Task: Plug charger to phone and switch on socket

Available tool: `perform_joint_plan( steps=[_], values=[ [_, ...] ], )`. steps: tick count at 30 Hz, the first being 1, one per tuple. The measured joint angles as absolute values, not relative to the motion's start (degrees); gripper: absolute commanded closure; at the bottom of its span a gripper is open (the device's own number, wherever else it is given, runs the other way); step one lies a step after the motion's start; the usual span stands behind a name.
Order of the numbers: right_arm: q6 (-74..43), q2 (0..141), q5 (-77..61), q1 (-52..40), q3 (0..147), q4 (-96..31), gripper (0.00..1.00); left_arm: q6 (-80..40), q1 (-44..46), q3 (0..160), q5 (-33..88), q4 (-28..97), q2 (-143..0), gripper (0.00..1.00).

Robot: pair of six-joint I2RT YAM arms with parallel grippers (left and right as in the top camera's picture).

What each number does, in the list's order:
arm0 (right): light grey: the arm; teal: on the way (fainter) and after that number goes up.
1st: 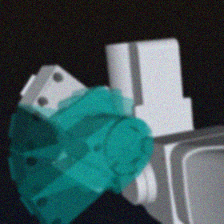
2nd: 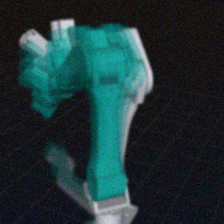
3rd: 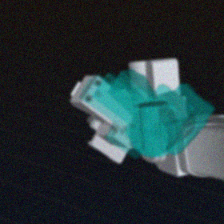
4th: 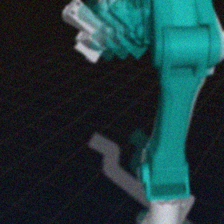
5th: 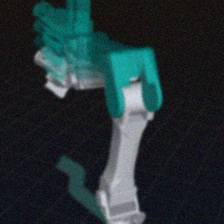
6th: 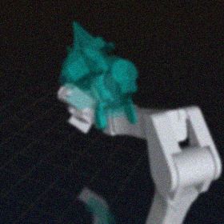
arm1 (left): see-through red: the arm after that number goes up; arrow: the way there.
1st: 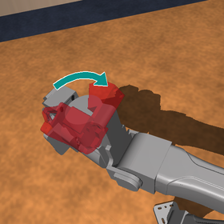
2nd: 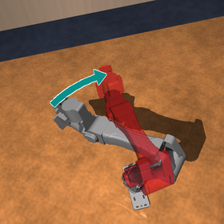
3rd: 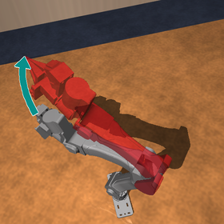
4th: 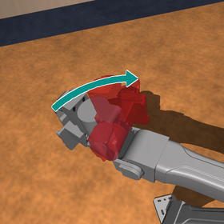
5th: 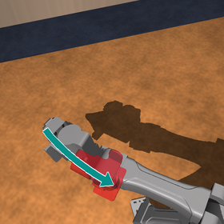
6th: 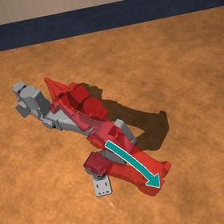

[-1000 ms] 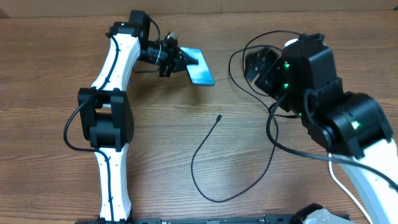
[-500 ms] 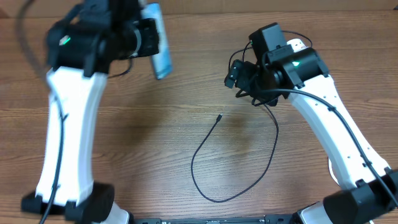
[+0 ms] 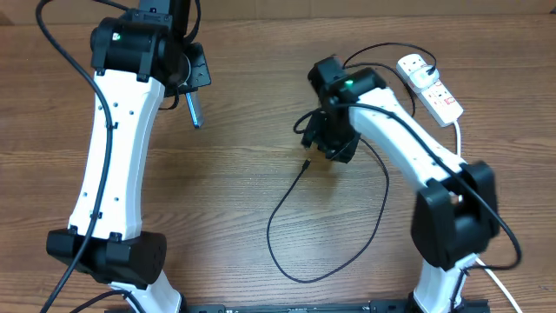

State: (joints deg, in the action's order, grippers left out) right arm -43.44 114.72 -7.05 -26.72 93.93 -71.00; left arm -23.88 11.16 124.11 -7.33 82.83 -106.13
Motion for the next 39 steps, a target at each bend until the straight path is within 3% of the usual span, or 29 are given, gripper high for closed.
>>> perform_joint_plan(
  steps=[2,11,14,33,39],
  values=[
    [-43.55,116.84,-7.07,-27.88,93.93,-70.85,0.56,-23.88,11.16,124.11,-7.25,82.83,-106.13,0.96],
    [-46.48,121.95,-7.16,-30.46,93.73,-69.38,0.58,-24.03,11.16,124.11,-6.63,82.81,-106.15,0.96],
    [-46.96,122.02,-6.76,-30.46,93.73,-68.36,0.63,-24.03,11.16,124.11,-6.63,82.81,-106.15,0.96],
    [-48.73,123.04,-5.58,-30.48,88.47,-60.84,0.63,-24.05,11.16,124.11,-6.11,82.72,-106.15,0.96],
    [-49.21,122.41,-5.58,-30.46,87.33,-58.89,0.74,-24.05,11.16,124.11,-6.04,82.72,-106.15,0.96]
  ],
)
